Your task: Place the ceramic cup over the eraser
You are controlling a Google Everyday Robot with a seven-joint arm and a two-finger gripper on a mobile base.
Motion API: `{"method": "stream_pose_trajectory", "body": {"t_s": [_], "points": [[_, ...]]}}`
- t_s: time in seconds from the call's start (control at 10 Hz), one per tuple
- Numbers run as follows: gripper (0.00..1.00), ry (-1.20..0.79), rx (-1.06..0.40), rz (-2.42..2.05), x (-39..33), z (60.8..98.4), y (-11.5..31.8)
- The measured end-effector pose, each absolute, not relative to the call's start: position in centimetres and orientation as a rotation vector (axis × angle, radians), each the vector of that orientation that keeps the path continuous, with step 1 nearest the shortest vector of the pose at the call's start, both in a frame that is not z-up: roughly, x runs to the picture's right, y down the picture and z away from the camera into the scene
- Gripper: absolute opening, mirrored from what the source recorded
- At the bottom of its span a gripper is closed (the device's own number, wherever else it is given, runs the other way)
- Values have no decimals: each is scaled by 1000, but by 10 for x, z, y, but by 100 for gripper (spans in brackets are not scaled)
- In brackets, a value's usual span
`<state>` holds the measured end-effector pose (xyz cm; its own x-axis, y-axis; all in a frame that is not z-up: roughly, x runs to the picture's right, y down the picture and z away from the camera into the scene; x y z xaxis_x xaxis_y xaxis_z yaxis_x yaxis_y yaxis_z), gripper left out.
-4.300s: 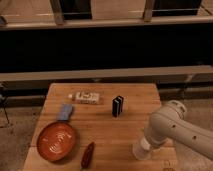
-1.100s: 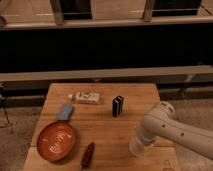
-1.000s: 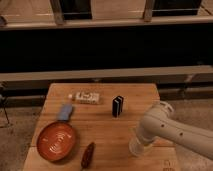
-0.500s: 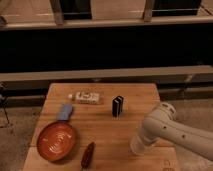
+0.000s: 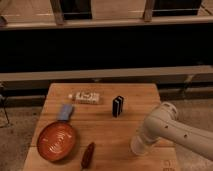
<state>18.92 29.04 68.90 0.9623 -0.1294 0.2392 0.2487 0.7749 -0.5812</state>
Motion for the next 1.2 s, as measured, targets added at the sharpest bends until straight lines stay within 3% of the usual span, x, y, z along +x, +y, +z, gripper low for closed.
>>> {"method": "stream_pose_trajectory", "body": {"t_s": [0.7,1.2], "points": [[0,-209,-587,-157,252,648,226],[0,-188,-548,-247,253,631,144]]}}
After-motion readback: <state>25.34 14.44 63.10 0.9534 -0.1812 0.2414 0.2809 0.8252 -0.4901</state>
